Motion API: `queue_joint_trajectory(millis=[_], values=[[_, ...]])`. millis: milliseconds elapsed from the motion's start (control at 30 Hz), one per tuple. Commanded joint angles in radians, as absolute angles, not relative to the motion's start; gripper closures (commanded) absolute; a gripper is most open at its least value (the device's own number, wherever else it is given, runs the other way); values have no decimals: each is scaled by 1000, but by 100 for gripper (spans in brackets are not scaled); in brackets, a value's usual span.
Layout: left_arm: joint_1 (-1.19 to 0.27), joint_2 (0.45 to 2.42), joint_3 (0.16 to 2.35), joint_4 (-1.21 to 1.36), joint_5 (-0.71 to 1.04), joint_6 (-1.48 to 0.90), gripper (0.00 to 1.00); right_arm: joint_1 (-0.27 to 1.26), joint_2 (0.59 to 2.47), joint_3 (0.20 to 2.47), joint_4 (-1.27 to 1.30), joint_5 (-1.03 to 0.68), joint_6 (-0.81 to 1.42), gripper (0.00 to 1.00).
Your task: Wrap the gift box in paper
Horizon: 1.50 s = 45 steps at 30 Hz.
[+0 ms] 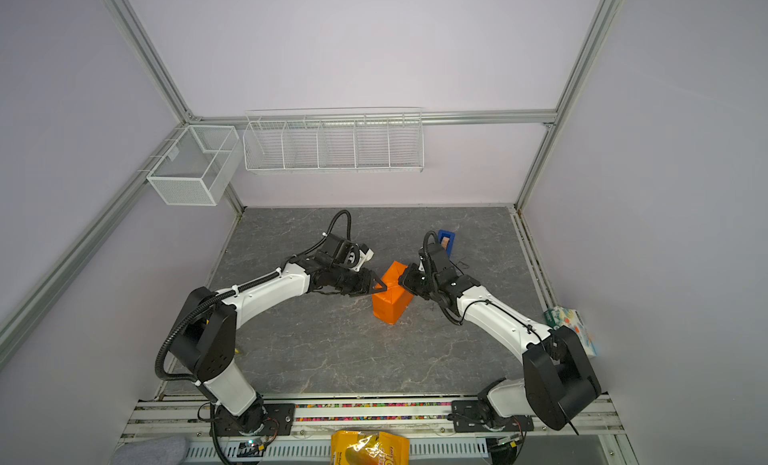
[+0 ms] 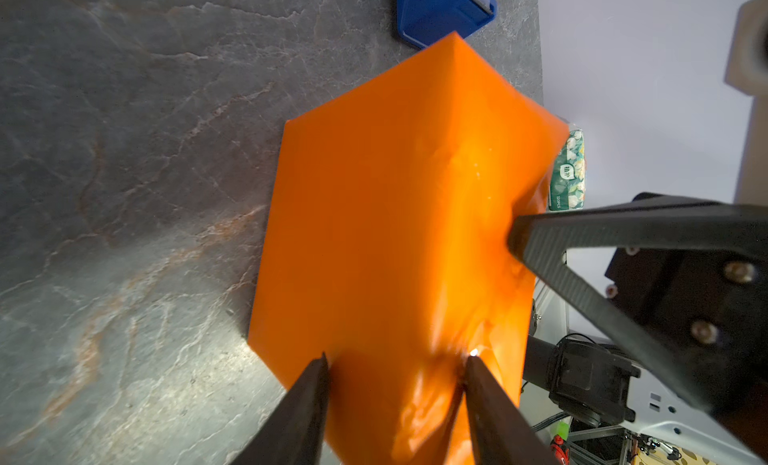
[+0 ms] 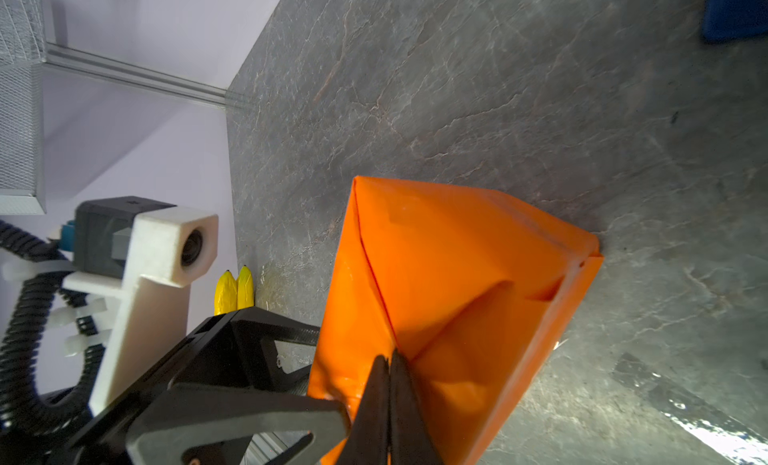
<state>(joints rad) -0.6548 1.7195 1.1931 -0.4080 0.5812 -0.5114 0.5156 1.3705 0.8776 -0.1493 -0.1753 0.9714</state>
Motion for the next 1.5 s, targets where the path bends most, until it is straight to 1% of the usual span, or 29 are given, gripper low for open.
queue_joint_trajectory(millis=[0, 300, 400, 467, 500, 533, 600, 767, 1033, 1067, 1267, 1367, 1467], values=[[-653, 1767, 1173, -535, 494, -488, 48, 469, 1359, 820, -245, -144, 944, 94], [-653, 1745, 1209, -559, 485, -482, 48, 402, 1279, 825, -289, -146, 912, 94], [-653, 1728, 1264, -603, 461, -463, 45, 379, 1255, 847, -322, -147, 888, 94], [-653, 1716, 1313, -642, 448, -434, 41, 362, 1241, 853, -334, -154, 872, 94], [-655, 1711, 1336, -656, 438, -426, 35, 353, 1238, 854, -341, -158, 866, 94], [-656, 1710, 1363, -677, 422, -415, 25, 344, 1234, 858, -346, -162, 860, 94], [-665, 1716, 1426, -736, 385, -383, 1, 323, 1227, 854, -351, -176, 852, 94], [-713, 1758, 1569, -858, 286, -324, 1, 268, 1210, 850, -372, -201, 828, 94], [-813, 1912, 1765, -1003, 160, -267, 1, 212, 1181, 841, -391, -230, 804, 93], [-826, 1931, 1784, -1014, 150, -263, 1, 185, 1176, 836, -390, -234, 804, 93], [-876, 2015, 1846, -1069, 67, -256, 1, 163, 1161, 822, -391, -249, 802, 93], [-879, 2027, 1848, -1072, 56, -259, 0, 158, 1156, 816, -390, -254, 802, 93], [-879, 2014, 1848, -1063, 46, -264, 5, 153, 1152, 812, -390, -255, 802, 93]])
